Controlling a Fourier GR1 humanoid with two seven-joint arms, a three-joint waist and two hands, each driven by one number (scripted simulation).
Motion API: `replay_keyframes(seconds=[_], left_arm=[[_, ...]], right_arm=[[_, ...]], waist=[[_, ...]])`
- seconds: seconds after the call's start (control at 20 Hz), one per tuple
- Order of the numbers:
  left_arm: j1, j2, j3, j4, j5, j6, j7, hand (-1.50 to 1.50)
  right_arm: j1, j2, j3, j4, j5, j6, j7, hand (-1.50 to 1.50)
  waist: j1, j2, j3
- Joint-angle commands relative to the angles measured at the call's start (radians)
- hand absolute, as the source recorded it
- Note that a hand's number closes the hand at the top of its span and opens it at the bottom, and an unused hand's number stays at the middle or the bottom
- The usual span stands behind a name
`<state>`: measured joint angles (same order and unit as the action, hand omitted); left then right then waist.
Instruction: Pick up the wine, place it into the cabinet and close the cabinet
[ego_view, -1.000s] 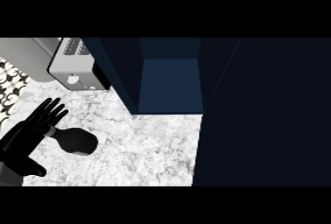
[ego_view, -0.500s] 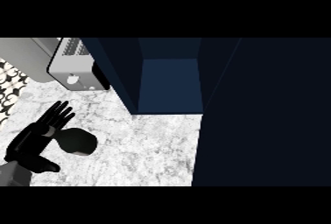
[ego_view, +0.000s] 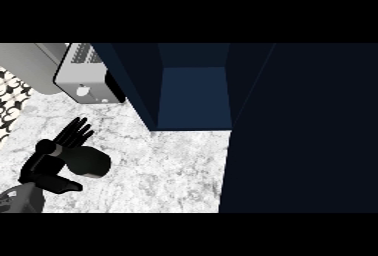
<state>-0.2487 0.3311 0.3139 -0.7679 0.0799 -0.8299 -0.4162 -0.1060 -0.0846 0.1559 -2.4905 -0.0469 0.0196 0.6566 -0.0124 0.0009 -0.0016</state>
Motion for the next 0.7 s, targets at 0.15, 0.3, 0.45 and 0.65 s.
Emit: replay_keyframes(seconds=[0.15,0.3,0.45,0.65], left_arm=[[0.027,-0.040,-0.070,0.066,-0.057,-0.072,-0.210,-1.50],[-0.048,-0.020,-0.063,0.131,-0.042,-0.058,-0.188,-1.50],[-0.023,-0.032,-0.081,0.140,-0.034,-0.067,-0.200,-1.50],[-0.067,-0.010,-0.065,0.173,0.026,-0.121,-0.165,-1.50]], right_arm=[[-0.010,-0.011,-0.006,-0.073,-0.018,-0.001,0.036,-1.50],[0.044,0.004,0.052,-0.120,0.010,-0.011,0.041,-1.50],[0.024,-0.003,0.005,-0.072,-0.025,0.000,0.004,-1.50],[-0.060,-0.040,-0.074,-0.066,-0.085,-0.006,0.083,-1.50]], waist=[[-0.001,0.001,-0.001],[-0.009,0.001,-0.001],[-0.001,0.001,0.000],[-0.004,0.003,-0.001]])
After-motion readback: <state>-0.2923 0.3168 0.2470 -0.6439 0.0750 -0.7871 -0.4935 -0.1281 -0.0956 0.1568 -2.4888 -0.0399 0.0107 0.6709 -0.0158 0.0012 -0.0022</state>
